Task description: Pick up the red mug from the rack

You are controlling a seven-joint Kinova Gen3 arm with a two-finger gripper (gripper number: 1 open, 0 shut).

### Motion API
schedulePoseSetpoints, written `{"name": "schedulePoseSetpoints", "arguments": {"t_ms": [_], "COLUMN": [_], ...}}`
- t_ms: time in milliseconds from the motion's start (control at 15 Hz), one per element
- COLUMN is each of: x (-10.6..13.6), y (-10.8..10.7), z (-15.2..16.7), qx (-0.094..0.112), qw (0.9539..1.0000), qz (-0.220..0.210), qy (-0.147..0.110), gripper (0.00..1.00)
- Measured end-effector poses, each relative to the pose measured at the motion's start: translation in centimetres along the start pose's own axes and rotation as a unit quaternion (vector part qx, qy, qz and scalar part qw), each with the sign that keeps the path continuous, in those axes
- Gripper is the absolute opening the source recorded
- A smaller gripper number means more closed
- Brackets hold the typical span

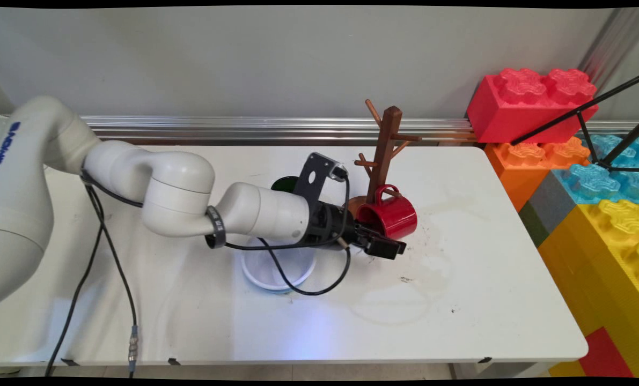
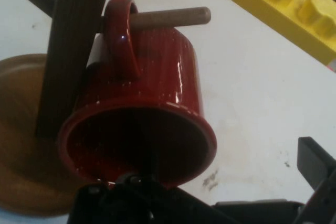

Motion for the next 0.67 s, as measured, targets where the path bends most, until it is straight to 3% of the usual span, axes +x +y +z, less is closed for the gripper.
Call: {"name": "schedulePoseSetpoints", "arguments": {"t_ms": [667], "x": [-0.3], "y": [0.3], "z": [2.9], "qx": [0.001], "qw": [0.9993], "qz": [-0.031], "qy": [0.02], "gripper": [1.0]}}
